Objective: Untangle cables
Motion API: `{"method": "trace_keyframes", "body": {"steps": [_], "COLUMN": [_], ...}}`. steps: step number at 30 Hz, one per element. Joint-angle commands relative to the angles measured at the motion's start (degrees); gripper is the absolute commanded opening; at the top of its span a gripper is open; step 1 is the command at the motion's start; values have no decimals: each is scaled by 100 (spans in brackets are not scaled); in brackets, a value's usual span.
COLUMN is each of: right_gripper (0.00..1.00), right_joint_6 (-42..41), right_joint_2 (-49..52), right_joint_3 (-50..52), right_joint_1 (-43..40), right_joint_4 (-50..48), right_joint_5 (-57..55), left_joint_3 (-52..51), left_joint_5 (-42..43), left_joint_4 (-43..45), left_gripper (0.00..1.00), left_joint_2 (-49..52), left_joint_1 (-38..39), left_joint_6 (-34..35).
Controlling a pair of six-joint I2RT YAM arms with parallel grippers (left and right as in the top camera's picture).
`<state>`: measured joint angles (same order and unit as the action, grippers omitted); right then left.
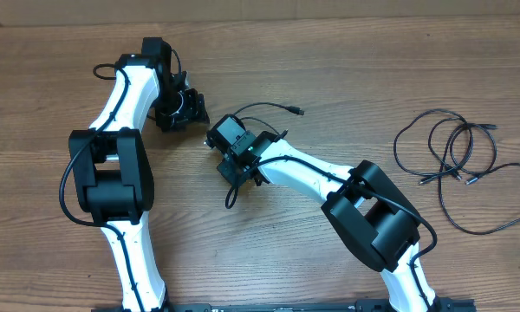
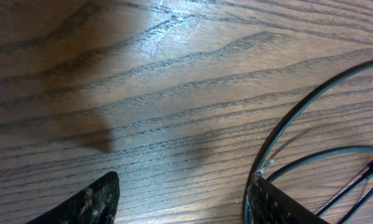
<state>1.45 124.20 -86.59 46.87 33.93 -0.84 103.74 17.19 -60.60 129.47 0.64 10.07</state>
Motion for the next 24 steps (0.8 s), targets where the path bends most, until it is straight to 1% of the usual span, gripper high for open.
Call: {"method": "trace_keyframes", "body": {"steps": [1, 24], "right_gripper": [4, 4], "right_joint_6": [9, -2], "right_joint_2": [131, 131], "right_joint_3": [81, 81], "right_joint_1": [48, 4], "right_joint_4": [118, 85], "right_joint_5": [400, 396], "left_joint_3": [-55, -55], "left_joint_5": [66, 66], "left_joint_4": [0, 4], "left_gripper": [66, 67], "left_joint_2": [55, 55], "left_joint_1": [17, 28], "left_joint_6": [-127, -127]}}
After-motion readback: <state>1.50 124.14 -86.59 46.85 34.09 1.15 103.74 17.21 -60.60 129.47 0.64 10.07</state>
